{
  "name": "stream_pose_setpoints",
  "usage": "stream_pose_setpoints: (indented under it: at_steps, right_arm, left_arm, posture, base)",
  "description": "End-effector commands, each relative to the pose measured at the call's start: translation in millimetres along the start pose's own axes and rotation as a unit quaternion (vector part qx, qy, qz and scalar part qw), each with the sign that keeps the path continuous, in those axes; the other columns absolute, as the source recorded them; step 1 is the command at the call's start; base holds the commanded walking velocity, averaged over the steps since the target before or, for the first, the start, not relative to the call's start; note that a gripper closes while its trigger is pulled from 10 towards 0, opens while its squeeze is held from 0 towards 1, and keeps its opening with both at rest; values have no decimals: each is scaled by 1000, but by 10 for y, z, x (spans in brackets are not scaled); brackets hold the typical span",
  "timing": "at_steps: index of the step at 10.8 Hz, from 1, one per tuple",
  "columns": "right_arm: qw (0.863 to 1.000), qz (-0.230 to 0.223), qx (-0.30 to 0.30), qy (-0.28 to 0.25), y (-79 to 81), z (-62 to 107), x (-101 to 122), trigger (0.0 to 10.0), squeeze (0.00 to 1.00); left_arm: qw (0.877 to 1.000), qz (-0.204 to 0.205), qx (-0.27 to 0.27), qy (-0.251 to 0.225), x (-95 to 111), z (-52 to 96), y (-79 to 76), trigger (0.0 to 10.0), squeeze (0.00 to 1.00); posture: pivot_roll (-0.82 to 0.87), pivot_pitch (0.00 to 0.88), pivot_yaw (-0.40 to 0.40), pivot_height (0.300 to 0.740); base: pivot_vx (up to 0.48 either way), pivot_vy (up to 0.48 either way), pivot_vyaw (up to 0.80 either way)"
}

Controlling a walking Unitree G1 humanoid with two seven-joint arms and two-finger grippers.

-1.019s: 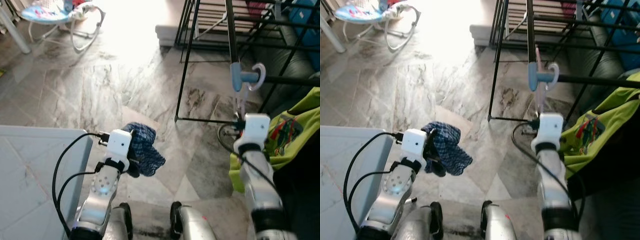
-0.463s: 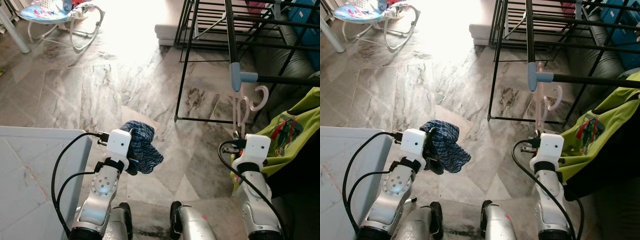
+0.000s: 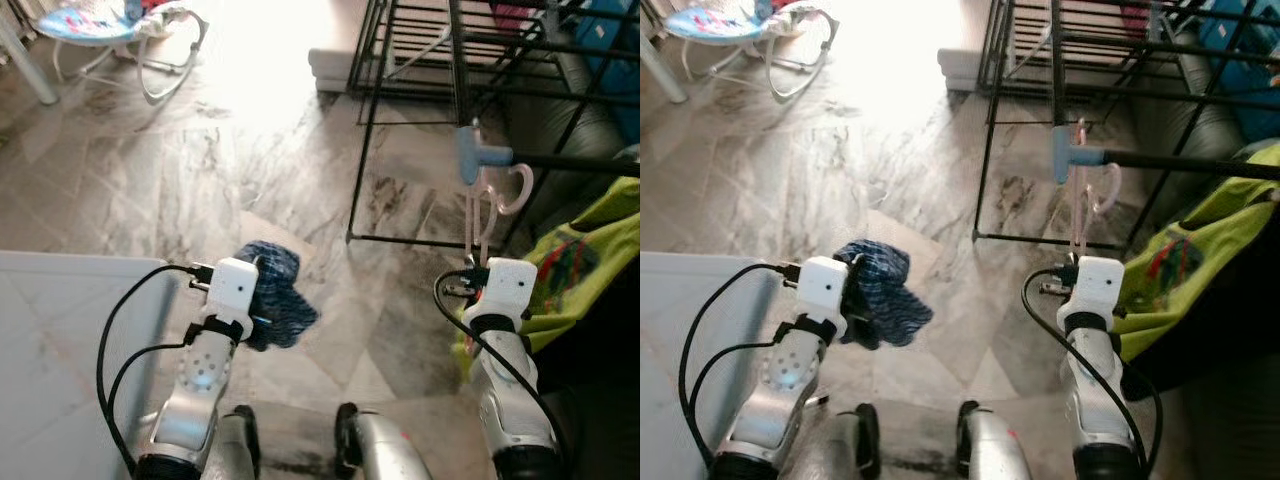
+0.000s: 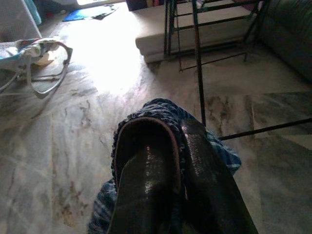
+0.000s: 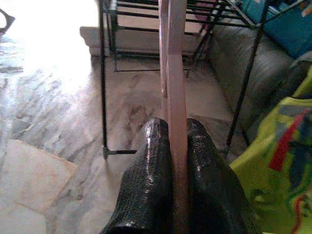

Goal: Hang hanger

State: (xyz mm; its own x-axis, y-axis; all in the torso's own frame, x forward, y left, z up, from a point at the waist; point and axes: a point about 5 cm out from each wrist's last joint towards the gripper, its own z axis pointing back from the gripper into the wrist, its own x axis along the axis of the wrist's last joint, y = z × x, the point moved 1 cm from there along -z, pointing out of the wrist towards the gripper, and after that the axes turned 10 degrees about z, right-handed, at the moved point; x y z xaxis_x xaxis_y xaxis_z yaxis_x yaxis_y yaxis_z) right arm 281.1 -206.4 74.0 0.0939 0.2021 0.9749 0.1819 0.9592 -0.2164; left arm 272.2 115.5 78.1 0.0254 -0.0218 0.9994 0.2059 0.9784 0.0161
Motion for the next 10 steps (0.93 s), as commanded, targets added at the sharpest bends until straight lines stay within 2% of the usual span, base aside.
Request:
stream_pose_setpoints:
  at_steps: [1,8,10]
  right_arm:
    - [1000,0,-13,10,-77,-11,-39,10000,0]
    - [1000,2,-16,9,-72,-59,-20,10000,0]
    - [1000,5,-11,12,-62,-62,-37,10000,0]
  left_arm:
    - [1000,-2,-4,1,-13,14,-21,10000,0]
    - [1000,0,-5,3,-16,24,-33,10000,0]
    - [1000,8,1,-2,-14,33,-30,10000,0]
  posture:
    - [21,214,-30,740]
    - [22,218,-31,740]
    - [22,219,-35,740]
  base:
    - [0,-262,0]
    - [0,-265,0]
    - [0,0,0]
